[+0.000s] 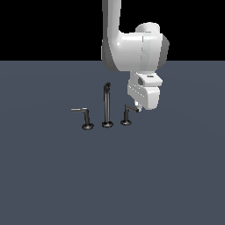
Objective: Turn on the faucet by rotating a designated handle.
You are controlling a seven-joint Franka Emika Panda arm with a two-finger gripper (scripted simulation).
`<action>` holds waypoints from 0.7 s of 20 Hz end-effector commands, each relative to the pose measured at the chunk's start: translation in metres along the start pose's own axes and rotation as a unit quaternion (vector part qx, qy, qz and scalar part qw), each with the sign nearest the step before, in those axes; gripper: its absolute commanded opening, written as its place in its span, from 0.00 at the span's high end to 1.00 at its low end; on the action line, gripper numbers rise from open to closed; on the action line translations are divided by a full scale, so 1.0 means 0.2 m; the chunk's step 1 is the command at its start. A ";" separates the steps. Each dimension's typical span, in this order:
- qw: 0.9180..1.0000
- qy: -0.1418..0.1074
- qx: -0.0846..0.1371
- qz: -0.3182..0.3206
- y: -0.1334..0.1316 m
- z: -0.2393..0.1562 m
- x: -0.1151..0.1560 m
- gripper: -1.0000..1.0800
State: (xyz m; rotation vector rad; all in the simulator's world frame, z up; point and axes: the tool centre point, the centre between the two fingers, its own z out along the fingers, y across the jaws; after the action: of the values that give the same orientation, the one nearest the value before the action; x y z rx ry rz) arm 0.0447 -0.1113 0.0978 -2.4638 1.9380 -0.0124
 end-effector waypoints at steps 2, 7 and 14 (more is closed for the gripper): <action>1.000 0.000 0.000 0.000 0.01 0.00 -0.01 1.00; 1.000 0.000 -0.002 0.001 0.06 0.00 -0.09 1.00; 1.000 -0.001 -0.005 0.003 0.14 0.00 -0.19 1.00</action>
State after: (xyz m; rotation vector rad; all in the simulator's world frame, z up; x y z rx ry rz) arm 0.0135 -0.0960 0.0978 -2.4485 1.9691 -0.0120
